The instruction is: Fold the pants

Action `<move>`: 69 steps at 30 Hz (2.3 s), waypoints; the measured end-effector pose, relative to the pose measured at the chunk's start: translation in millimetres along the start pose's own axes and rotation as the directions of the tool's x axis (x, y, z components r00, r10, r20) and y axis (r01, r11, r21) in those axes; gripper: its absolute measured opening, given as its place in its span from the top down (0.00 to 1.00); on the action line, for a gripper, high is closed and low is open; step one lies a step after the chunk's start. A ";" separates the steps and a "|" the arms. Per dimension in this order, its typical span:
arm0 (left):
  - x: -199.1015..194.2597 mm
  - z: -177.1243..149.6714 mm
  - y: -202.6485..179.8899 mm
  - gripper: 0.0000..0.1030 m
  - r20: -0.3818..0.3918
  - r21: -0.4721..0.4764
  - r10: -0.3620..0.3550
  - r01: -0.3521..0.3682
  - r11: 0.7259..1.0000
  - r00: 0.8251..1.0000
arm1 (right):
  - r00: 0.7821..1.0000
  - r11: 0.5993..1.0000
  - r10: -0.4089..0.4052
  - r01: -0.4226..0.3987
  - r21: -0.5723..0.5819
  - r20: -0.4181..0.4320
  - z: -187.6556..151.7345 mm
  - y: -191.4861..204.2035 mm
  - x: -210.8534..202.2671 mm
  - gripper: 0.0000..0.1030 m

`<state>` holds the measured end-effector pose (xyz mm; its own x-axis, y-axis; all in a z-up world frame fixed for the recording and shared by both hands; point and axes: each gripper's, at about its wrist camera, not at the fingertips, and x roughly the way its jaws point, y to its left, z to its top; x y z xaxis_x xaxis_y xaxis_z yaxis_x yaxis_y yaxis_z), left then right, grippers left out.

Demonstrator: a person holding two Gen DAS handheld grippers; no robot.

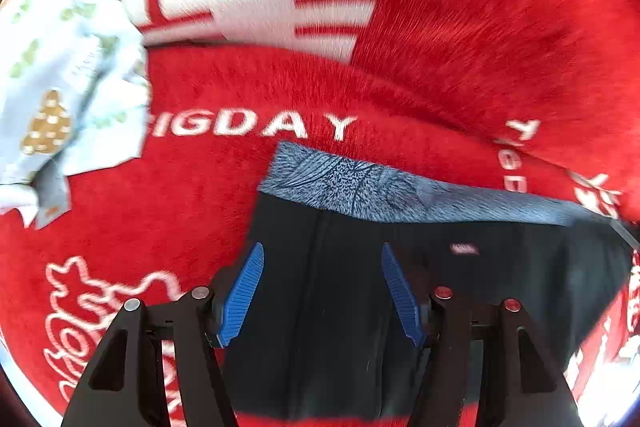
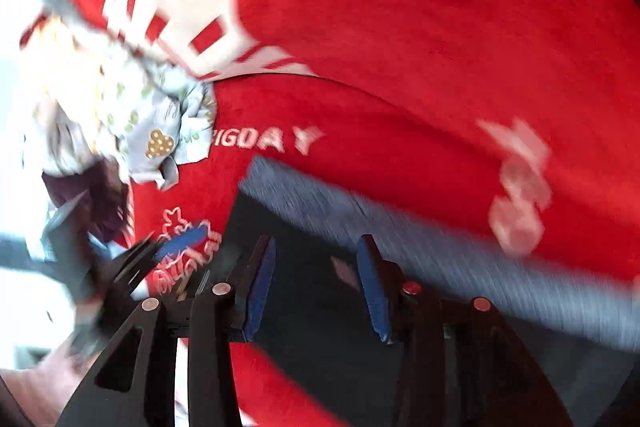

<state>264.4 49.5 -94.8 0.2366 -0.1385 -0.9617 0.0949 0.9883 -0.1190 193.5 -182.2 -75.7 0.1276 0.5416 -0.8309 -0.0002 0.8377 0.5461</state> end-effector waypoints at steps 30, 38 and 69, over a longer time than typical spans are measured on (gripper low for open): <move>54.8 6.9 -37.4 0.21 -0.023 0.079 0.221 -0.219 0.973 0.975 | 0.947 0.808 0.009 -0.197 0.555 0.322 -199.4 -184.8 -121.2 0.94; 13.9 7.8 -62.3 0.24 0.016 0.111 0.215 -0.215 0.970 0.977 | 0.961 0.801 -0.054 -0.121 0.586 0.271 -237.9 -214.6 -149.3 0.85; 44.1 -101.9 -267.4 0.24 -0.131 0.260 0.022 0.013 0.966 0.991 | 0.889 0.603 -0.141 -0.272 0.750 0.436 -249.2 -343.7 -226.9 0.64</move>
<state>151.0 -214.5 -130.6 0.1099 -0.1077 -0.9881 0.3457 0.9362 -0.0636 -82.6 -575.6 -101.6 0.5461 0.3325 -0.7689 0.7086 0.3061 0.6357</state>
